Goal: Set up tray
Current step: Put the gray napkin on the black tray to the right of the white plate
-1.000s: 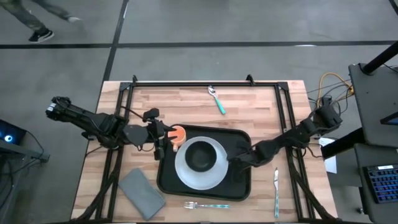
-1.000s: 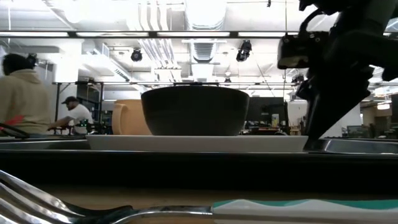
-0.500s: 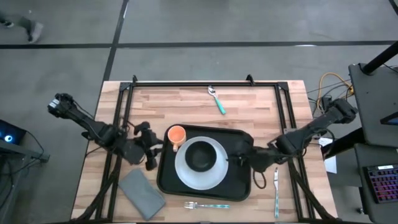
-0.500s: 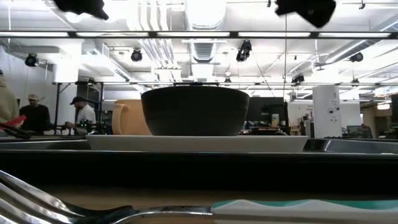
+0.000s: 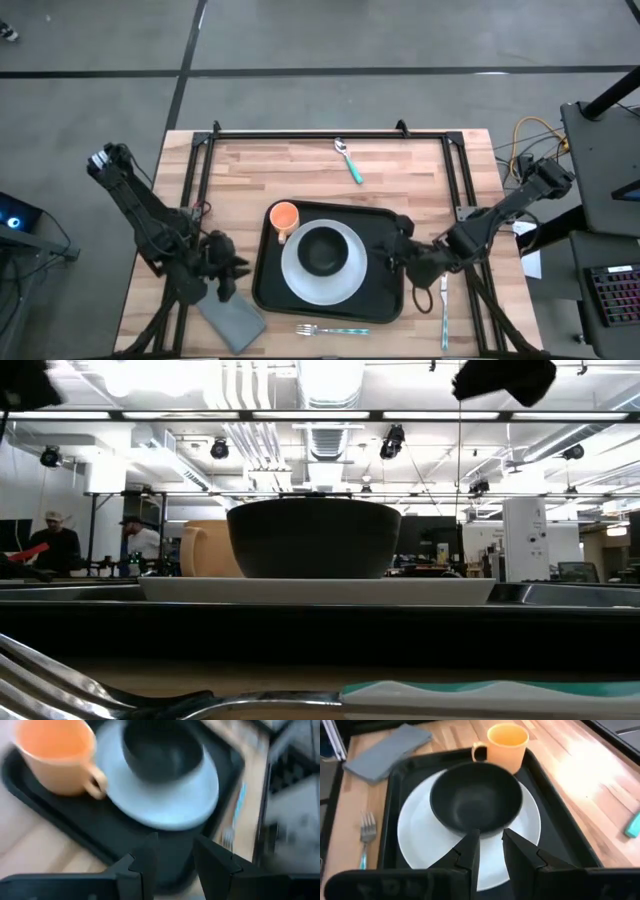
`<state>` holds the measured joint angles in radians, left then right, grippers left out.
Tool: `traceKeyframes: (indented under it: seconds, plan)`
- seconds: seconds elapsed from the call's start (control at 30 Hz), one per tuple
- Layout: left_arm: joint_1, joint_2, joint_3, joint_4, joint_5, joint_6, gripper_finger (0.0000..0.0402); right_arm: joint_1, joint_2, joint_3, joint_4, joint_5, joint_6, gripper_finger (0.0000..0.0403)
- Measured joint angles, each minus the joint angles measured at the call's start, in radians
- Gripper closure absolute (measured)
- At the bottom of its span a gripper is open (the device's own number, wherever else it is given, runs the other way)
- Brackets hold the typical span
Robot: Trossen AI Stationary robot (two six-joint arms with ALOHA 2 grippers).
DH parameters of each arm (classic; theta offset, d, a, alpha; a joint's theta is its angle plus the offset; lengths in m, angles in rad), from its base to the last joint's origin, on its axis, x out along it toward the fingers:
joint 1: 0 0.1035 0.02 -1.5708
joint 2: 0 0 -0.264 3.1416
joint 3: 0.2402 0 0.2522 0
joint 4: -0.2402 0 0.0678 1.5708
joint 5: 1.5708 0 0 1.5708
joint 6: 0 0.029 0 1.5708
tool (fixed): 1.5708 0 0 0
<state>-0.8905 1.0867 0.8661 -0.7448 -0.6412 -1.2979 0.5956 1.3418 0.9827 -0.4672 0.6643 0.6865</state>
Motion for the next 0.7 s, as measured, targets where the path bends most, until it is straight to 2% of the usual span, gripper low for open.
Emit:
traceKeyframes:
  seconds: [0.13, 0.27, 0.37, 0.53, 0.7]
  plan:
    - [-0.008, 0.02, 0.0, -0.08, 0.199, 0.125, 0.0297, 0.0, 0.001, -0.02, 0.002, 0.0, -0.005, 0.0328]
    - [-0.005, 0.011, -0.001, -0.311, 0.34, 0.07, 0.0297, 0.0, 0.001, -0.029, 0.002, 0.001, -0.009, 0.0328]
    - [-0.006, -0.017, -0.008, -0.362, 0.463, 0.057, 0.0297, 0.0, 0.001, -0.034, 0.002, 0.001, -0.009, 0.0328]
    - [-0.005, -0.061, -0.034, -0.355, 0.476, 0.057, 0.0297, 0.0, 0.001, -0.035, 0.003, 0.011, -0.009, 0.0328]
    - [-0.004, -0.068, -0.131, -0.302, 0.501, 0.062, 0.0297, 0.0, 0.001, -0.035, 0.004, 0.02, -0.01, 0.0328]
